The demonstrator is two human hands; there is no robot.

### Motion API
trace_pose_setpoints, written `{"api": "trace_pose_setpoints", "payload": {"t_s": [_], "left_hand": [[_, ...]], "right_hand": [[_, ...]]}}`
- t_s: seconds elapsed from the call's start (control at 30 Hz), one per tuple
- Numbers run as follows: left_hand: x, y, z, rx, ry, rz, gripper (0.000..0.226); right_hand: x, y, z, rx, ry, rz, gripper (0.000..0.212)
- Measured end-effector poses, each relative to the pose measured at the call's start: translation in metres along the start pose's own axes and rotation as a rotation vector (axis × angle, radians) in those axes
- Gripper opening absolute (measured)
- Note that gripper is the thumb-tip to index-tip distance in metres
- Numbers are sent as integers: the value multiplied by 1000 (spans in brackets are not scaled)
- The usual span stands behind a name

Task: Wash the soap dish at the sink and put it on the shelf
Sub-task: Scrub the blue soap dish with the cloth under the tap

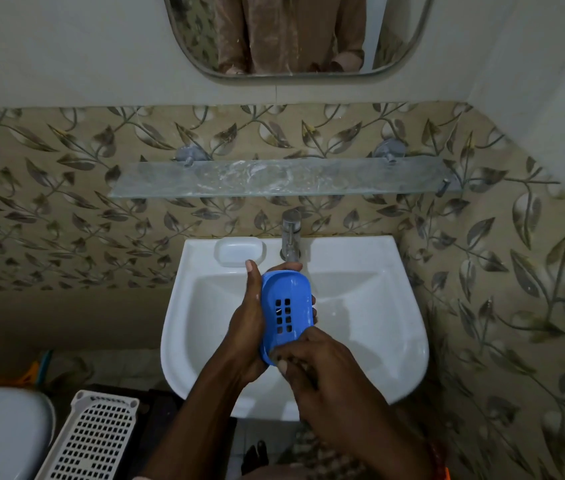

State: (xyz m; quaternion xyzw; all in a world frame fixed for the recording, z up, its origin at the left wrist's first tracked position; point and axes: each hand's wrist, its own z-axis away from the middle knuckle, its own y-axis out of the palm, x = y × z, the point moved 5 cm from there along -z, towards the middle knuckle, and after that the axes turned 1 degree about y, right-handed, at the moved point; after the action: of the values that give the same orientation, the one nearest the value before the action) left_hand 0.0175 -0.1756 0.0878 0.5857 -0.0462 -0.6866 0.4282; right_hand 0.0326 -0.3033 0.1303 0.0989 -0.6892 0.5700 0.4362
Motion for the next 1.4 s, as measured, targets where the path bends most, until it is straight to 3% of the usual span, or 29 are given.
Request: {"api": "trace_pose_setpoints", "payload": {"t_s": [0.17,0.37,0.57,0.8,0.97,1.23,1.4], "left_hand": [[-2,-7,4,-6,-24,-22,79],[-2,-6,7,-19,-89,-68,78],[-7,-8,10,-40,-46,-99,76],[1,0,17,-139,-101,-209,73],[-7,8,21,-230,-80,-376,73],[-17,0,19,-206,-108,-373,75],[-22,-12,17,-218,-118,-345,75]], "right_hand": [[-11,-6,0,-12,21,262,22],[0,-34,-14,-194,-41,406,31],[-11,-2,4,5,15,362,32],[-4,-33,-23,-120,26,467,31],[-2,7,3,147,-36,529,37],[3,-28,-37,-86,9,515,28],[7,16,-3,128,-65,423,31]]}}
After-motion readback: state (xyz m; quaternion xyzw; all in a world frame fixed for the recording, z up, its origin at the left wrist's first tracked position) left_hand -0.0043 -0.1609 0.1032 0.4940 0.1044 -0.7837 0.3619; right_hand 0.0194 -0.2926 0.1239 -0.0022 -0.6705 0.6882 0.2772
